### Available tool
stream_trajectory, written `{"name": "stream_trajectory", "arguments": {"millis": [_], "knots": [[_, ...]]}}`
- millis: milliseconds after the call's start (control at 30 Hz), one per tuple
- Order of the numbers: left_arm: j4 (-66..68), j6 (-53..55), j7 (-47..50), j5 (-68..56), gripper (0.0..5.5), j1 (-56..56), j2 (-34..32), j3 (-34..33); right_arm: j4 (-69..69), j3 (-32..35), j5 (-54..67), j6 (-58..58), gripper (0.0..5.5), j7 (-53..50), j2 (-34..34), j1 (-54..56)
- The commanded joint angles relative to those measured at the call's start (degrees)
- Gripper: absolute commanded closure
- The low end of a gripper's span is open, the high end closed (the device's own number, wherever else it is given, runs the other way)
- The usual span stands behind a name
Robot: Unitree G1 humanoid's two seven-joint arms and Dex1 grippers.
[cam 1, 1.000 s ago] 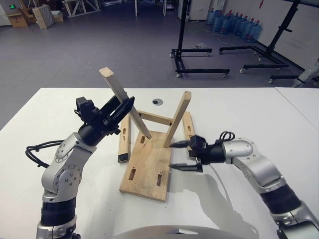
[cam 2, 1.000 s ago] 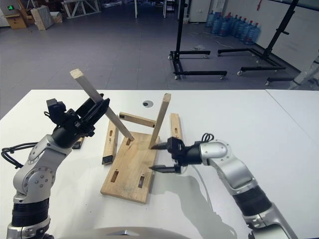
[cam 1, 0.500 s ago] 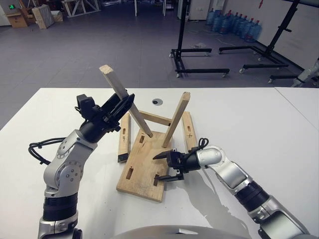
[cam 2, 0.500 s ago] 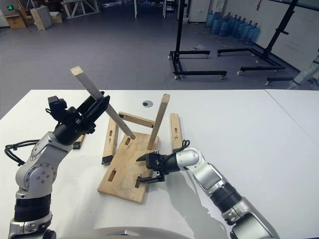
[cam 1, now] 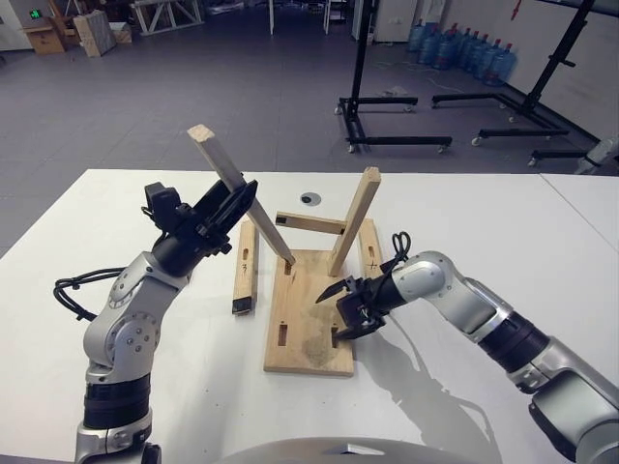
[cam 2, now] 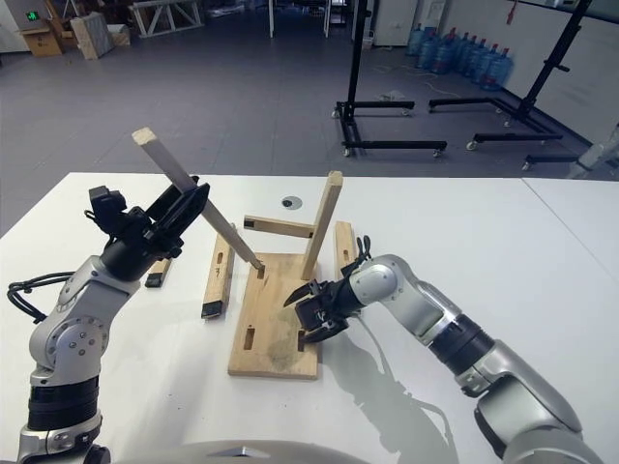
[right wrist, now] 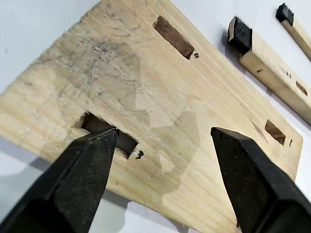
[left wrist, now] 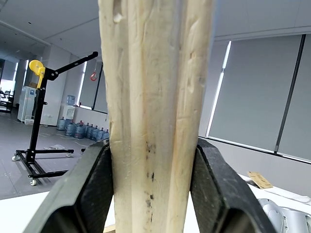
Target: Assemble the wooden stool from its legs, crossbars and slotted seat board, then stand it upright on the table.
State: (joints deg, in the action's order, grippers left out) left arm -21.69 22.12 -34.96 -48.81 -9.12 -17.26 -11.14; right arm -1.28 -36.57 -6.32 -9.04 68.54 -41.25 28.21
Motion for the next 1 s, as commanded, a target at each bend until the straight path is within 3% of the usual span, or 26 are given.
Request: {"name": "stream_trajectory", "arguments": {"millis": [33, 233, 500, 800, 1000], "knots": [[0.63, -0.81, -0.28, -0.22, 3.47, -0.05, 0.24, -0.60, -4.84, -2.66, -6.46, -3.28, 1.99, 4.20, -8.38, -6.91], [3.54, -1.25, -3.72, 4.30, 3.47, 2.12, -1.10, 2.63, -3.57, 3.02, 0.18, -10.84, 1.99, 4.46, -13.43, -9.55], [8.57, -4.66, -7.14, 5.36, 3.47, 0.41, 1.62, 3.90, 5.05, 12.07, 12.32, -2.02, 1.99, 1.94, -7.12, -7.04], [20.90, -13.54, -13.77, 9.13, 3.47, -4.08, 5.57, 5.15, 2.53, 11.23, 4.32, -2.50, 1.99, -1.91, -2.86, -7.53], [29.24, -12.44, -21.45, 7.35, 3.47, -7.83, 6.62, 5.61, -1.76, 7.50, -0.58, -4.31, 1.99, -1.91, -0.42, -9.26]]}}
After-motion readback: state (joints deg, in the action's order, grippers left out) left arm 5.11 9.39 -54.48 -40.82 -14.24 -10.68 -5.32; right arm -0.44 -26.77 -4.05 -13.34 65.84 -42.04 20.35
